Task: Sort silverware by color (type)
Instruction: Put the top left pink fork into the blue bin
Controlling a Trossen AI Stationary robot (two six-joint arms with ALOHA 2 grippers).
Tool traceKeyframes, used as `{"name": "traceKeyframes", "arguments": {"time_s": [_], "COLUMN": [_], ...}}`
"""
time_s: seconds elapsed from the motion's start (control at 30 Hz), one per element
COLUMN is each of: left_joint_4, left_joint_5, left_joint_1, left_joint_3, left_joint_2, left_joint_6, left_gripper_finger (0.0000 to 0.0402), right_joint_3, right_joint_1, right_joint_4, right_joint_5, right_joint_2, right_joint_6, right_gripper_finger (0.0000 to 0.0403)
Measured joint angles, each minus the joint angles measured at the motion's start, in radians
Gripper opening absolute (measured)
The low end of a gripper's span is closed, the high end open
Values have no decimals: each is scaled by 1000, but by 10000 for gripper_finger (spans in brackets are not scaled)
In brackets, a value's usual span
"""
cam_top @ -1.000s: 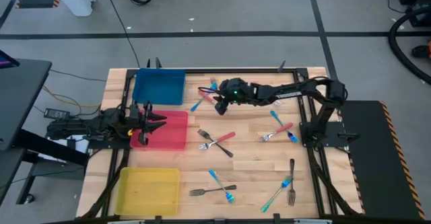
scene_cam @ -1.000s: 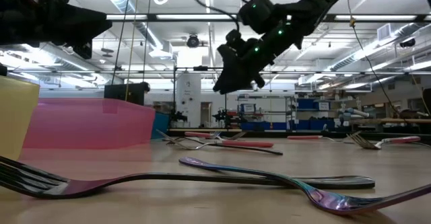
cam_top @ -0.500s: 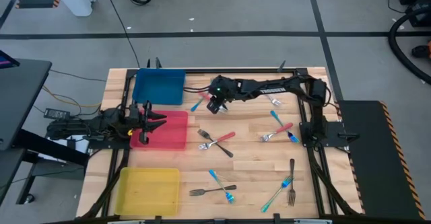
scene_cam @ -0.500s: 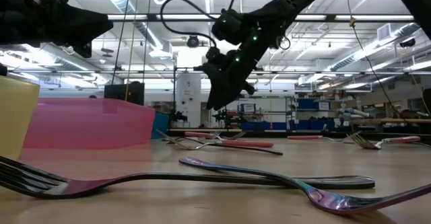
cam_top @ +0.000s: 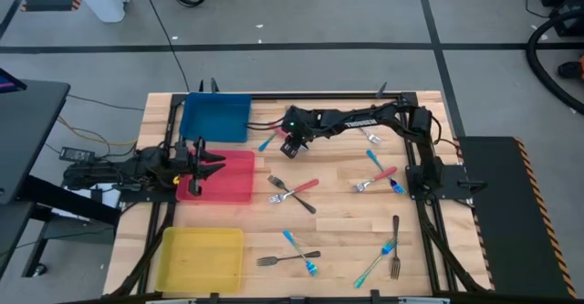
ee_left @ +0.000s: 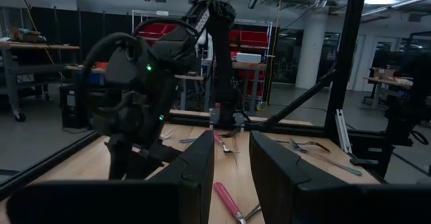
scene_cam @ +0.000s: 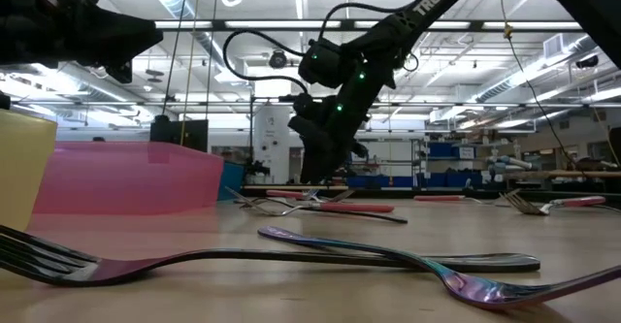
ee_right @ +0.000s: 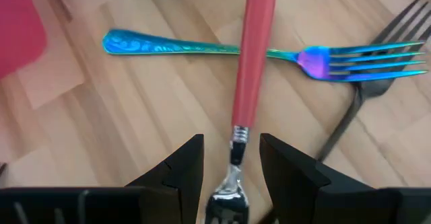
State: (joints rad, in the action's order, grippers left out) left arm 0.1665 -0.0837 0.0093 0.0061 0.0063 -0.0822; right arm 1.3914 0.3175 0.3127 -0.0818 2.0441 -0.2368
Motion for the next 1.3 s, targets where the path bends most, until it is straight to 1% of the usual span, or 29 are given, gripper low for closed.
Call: {"name": "traceKeyframes", "arguments": {"time_s": [0.27, 0.47, 0.6, 0.9, 1.0, 1.07, 1.3], "left_joint_4": [0, -2, -6, -7, -7, -7, -7], "left_joint_5": [0, 1, 1, 1, 1, 1, 1], "left_joint_1": [0, 0, 0, 0, 0, 0, 0], "left_joint_3": [0, 0, 0, 0, 0, 0, 0], "left_joint_2": [0, 0, 0, 0, 0, 0, 0], "left_joint_6": [0, -1, -7, -16, -36, -47, -65], "left_gripper_finger": [96, 96, 96, 96, 96, 96, 96], "right_joint_3": [0, -2, -2, -2, -2, -2, -2], "right_joint_1": [16, 17, 12, 14, 20, 25, 33], "right_joint_4": [4, -17, -16, -27, -16, -16, -25], "right_joint_5": [-5, -3, -38, -29, -46, -63, -55], "right_joint_2": [1, 37, 50, 49, 49, 49, 49], "right_joint_6": [29, 50, 57, 57, 57, 54, 50], "right_gripper_finger": [153, 153, 153, 153, 151, 146, 108]}}
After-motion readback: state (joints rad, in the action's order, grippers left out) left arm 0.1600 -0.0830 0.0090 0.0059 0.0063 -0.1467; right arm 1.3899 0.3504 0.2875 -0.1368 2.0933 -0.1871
